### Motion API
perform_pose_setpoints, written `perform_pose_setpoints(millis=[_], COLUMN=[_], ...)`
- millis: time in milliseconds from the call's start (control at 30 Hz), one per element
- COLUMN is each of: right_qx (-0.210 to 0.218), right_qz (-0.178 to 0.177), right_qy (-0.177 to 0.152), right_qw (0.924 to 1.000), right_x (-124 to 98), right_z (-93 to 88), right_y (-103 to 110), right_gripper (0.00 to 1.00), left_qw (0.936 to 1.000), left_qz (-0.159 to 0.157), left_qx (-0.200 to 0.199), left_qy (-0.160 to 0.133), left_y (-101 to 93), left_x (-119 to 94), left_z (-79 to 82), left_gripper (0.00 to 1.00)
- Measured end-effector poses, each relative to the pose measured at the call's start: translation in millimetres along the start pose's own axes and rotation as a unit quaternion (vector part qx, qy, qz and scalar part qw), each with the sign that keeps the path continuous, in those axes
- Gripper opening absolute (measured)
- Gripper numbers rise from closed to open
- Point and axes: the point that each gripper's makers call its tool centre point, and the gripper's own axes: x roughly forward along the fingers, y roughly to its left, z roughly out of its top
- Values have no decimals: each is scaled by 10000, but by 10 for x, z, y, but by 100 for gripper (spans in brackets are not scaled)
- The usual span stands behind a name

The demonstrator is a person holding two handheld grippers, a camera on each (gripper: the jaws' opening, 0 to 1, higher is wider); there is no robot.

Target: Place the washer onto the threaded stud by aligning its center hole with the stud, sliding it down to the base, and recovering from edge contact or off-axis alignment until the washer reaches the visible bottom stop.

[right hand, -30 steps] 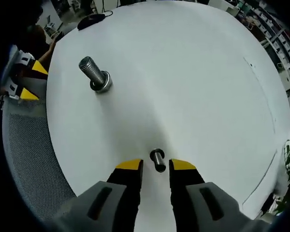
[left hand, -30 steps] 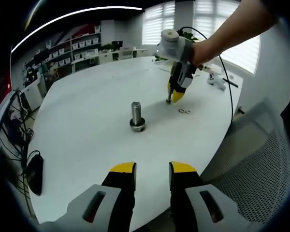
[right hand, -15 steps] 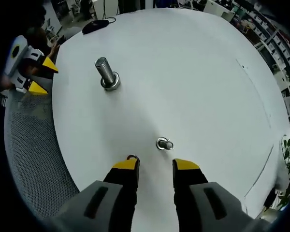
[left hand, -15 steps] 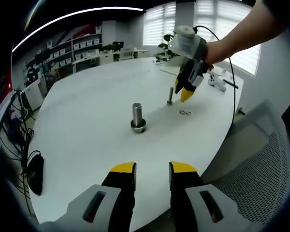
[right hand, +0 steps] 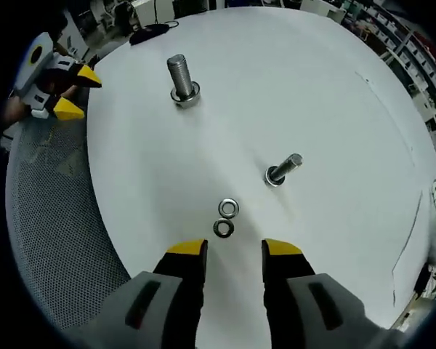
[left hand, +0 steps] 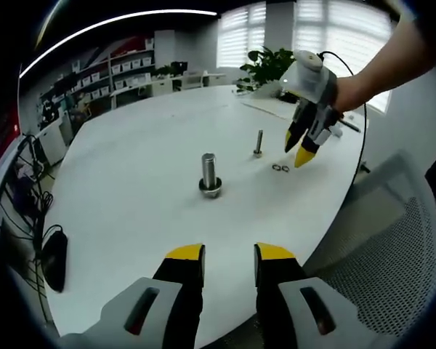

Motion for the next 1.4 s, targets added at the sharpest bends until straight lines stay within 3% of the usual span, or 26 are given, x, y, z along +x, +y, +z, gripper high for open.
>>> perform_pose_setpoints(millis=[233, 367, 567, 800, 833, 1000, 1400], right_qx=[-61, -8, -309, -185, 23, 211, -150], right_qz=[9, 81, 128, 100, 170, 60, 104], right_qy=[-48, -164, -174, -169, -331, -414, -348], right_qw=[10000, 9998, 9993, 9996, 9993, 9989, 9992], right_x=[55, 42, 77, 133, 132, 114, 141], right_z=[-11, 90, 131, 34, 65, 32, 120], right_y=[85, 126, 208, 182, 206, 96, 71], right_gripper=[33, 33, 32, 31, 30, 26, 22], left_qw=[10000, 10000, 10000, 9999, 9999, 9999, 9998], left_qz=[63, 51, 87, 114, 112, 105, 134], left_qx=[-25, 9, -24, -45, -45, -2, -14], left_qy=[-40, -18, -12, 45, 51, 107, 163], left_y=[27, 16, 34, 47, 45, 39, 50], left_x=[-7, -3, -2, 3, 4, 16, 25], left_z=[9, 7, 4, -15, -17, -36, -59], left_gripper=[25, 25, 25, 25, 25, 25, 25])
